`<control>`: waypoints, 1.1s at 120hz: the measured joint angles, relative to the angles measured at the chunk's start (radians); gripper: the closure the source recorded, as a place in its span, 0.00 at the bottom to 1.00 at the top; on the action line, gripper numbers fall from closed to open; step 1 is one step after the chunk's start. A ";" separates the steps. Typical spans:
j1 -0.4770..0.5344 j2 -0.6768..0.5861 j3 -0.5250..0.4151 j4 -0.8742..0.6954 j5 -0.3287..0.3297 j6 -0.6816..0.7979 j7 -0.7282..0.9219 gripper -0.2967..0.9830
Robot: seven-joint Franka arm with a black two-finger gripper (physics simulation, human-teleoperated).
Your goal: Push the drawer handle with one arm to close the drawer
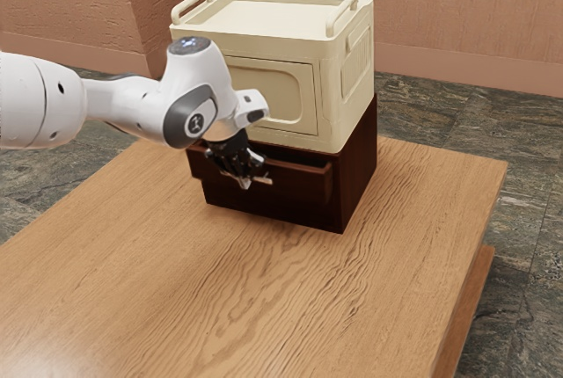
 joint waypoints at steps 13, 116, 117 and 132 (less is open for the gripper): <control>0.001 0.022 -0.001 0.017 -0.002 0.026 0.002 0.85; -0.047 -0.473 0.005 -0.120 -0.010 -0.194 0.005 0.68; -0.048 -0.479 0.005 -0.098 -0.008 -0.217 0.005 0.66; -0.067 -0.508 -0.005 0.251 0.040 -0.560 0.001 0.48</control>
